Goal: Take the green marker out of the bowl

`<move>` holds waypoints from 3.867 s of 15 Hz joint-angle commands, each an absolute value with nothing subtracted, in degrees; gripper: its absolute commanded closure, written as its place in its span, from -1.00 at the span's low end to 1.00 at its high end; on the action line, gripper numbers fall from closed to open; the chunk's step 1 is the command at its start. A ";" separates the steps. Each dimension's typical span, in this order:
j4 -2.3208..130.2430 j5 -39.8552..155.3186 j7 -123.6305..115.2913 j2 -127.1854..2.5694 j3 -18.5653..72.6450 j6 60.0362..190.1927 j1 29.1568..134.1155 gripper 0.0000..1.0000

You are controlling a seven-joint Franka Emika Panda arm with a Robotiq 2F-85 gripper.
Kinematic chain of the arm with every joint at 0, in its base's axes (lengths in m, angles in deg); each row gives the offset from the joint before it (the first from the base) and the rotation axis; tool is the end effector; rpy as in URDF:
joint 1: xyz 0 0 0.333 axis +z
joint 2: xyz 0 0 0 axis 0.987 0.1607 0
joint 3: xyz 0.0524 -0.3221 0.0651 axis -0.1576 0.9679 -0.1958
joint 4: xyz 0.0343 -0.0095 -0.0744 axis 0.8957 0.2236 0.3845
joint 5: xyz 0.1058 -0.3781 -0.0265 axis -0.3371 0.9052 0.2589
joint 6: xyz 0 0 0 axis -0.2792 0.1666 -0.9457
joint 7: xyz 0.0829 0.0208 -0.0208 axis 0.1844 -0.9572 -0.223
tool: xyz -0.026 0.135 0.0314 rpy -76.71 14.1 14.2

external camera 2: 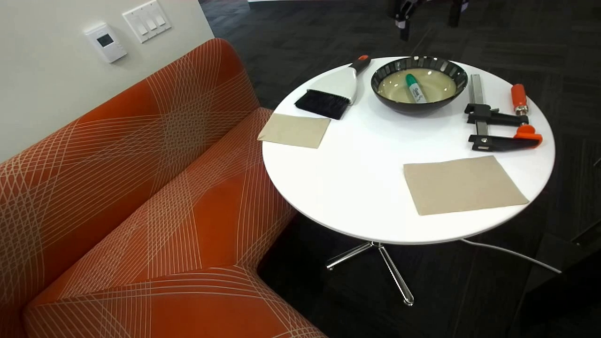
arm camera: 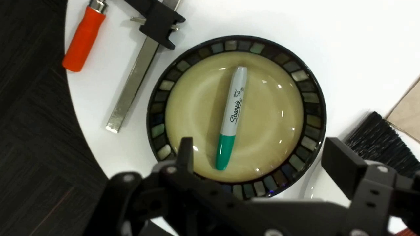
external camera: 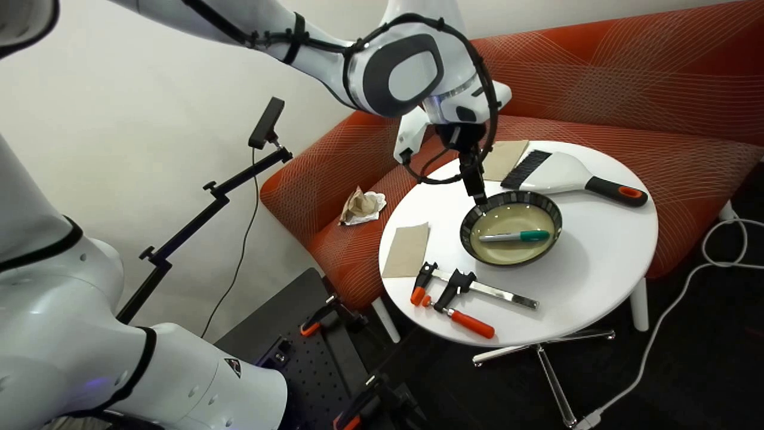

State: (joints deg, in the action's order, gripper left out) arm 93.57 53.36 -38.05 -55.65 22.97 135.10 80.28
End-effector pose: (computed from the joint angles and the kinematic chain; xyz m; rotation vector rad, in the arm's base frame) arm 0.5803 -0.0035 0.1963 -2.9415 1.0715 0.0228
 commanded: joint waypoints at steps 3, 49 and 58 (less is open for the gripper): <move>89.63 47.67 -33.70 -47.96 24.60 140.53 81.01 -1.00; 89.06 56.63 -38.07 -51.03 31.14 139.32 97.35 0.88; 86.09 60.84 -34.54 -43.19 25.12 138.80 102.30 0.88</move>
State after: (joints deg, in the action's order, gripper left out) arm 88.30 59.92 -36.42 -45.77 26.69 139.57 101.44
